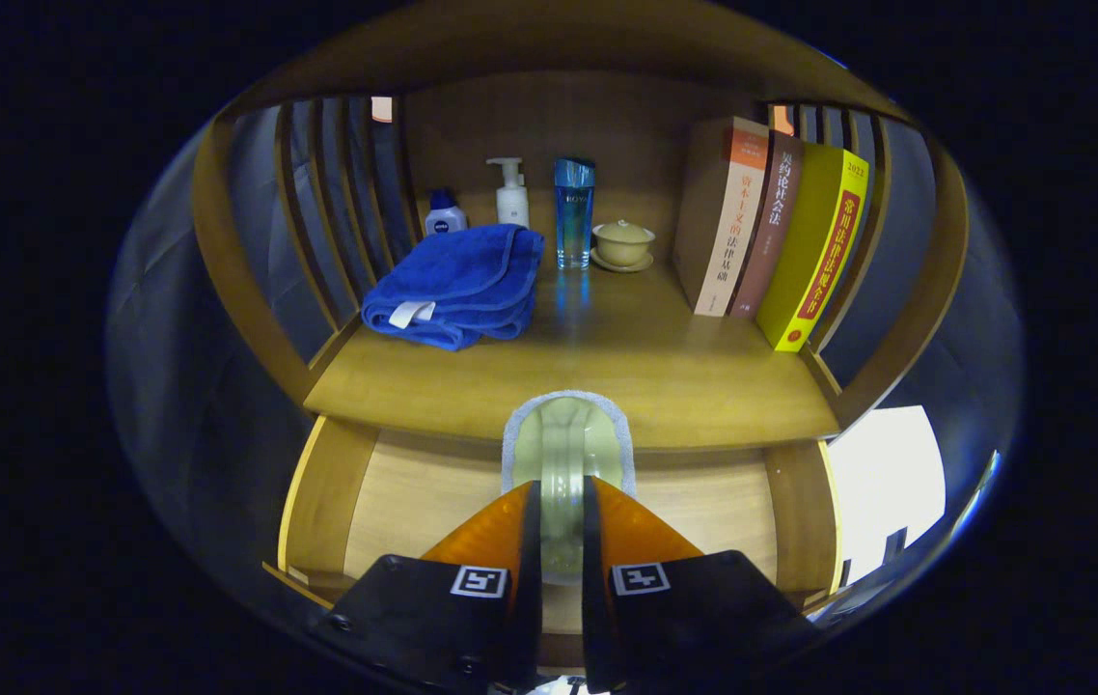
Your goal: Pull open the drawer, take out the items inside it, and place them on the countertop above the cabinet.
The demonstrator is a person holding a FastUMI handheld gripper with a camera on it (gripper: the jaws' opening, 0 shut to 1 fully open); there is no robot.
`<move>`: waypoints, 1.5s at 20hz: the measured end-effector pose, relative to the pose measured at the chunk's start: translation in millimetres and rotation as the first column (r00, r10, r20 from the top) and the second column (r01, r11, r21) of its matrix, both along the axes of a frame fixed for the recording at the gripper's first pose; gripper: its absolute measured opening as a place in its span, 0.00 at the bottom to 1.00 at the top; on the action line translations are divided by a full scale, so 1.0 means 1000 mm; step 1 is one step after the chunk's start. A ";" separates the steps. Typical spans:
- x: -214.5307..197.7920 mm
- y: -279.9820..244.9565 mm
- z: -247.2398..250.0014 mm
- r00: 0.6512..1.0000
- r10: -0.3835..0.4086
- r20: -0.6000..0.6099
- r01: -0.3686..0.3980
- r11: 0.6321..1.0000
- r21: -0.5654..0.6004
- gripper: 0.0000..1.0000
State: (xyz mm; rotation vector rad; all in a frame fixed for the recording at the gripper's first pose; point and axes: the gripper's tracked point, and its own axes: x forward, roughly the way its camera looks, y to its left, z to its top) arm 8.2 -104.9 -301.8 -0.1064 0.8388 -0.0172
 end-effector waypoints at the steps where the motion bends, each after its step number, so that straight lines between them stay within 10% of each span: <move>1: 0.006 -0.002 0.002 1.000 0.000 0.000 0.000 1.000 -0.007 0.26; 17: 0.123 -0.040 -0.033 0.995 -0.101 -0.008 0.101 0.993 -0.055 0.26; 30: 0.134 -0.033 -0.040 0.991 -0.135 0.019 0.136 0.990 -0.025 0.31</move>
